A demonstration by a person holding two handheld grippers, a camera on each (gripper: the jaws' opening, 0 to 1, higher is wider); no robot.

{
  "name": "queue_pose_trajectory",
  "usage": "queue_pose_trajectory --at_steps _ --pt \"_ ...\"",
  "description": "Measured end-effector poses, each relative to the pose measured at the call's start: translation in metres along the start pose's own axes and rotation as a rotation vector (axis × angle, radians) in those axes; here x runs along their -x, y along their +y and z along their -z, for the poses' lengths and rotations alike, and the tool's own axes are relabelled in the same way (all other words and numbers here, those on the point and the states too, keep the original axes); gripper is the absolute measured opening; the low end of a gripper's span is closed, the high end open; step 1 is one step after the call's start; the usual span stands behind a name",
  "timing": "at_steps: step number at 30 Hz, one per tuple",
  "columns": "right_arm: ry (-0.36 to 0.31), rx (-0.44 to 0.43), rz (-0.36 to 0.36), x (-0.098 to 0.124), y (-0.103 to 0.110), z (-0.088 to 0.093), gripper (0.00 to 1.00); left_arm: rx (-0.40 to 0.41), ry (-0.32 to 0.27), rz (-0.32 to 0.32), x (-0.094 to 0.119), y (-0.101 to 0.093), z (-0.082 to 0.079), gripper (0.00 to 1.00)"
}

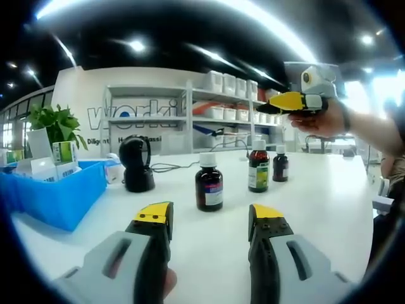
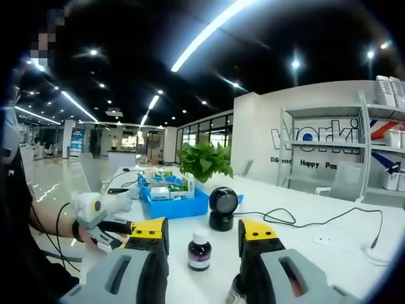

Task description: Rotate the medicine bottle to make it face forward pick up the medicine bottle inspect the drug traceability code place the medicine on the table

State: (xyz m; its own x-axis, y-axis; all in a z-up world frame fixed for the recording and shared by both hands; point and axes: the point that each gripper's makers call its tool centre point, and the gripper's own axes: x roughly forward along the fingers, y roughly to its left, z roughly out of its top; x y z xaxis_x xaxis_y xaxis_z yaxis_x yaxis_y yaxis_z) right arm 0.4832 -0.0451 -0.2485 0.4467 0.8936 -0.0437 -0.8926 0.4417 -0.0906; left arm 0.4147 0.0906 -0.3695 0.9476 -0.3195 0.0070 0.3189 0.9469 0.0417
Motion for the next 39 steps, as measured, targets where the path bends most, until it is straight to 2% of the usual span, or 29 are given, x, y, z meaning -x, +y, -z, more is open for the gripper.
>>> queue_pose_trajectory --at_steps 8,19,25,31,39 --pt "-0.034 0.006 0.013 0.019 -0.008 -0.009 0.38 0.015 -0.001 0.007 0.0 0.0 -0.001 0.38" --pt "-0.008 0.011 0.047 0.048 -0.016 0.003 0.37 0.025 -0.017 0.007 0.001 0.0 -0.004 0.38" --pt "-0.018 0.012 0.098 0.076 -0.026 0.002 0.37 0.021 -0.01 0.018 0.0 -0.002 -0.003 0.38" --pt "0.014 0.032 0.154 0.109 -0.044 0.01 0.36 0.021 -0.013 0.015 0.001 -0.002 -0.003 0.38" --pt "-0.014 0.019 0.21 0.144 -0.063 0.004 0.36 0.029 -0.011 -0.008 0.001 0.004 -0.003 0.38"
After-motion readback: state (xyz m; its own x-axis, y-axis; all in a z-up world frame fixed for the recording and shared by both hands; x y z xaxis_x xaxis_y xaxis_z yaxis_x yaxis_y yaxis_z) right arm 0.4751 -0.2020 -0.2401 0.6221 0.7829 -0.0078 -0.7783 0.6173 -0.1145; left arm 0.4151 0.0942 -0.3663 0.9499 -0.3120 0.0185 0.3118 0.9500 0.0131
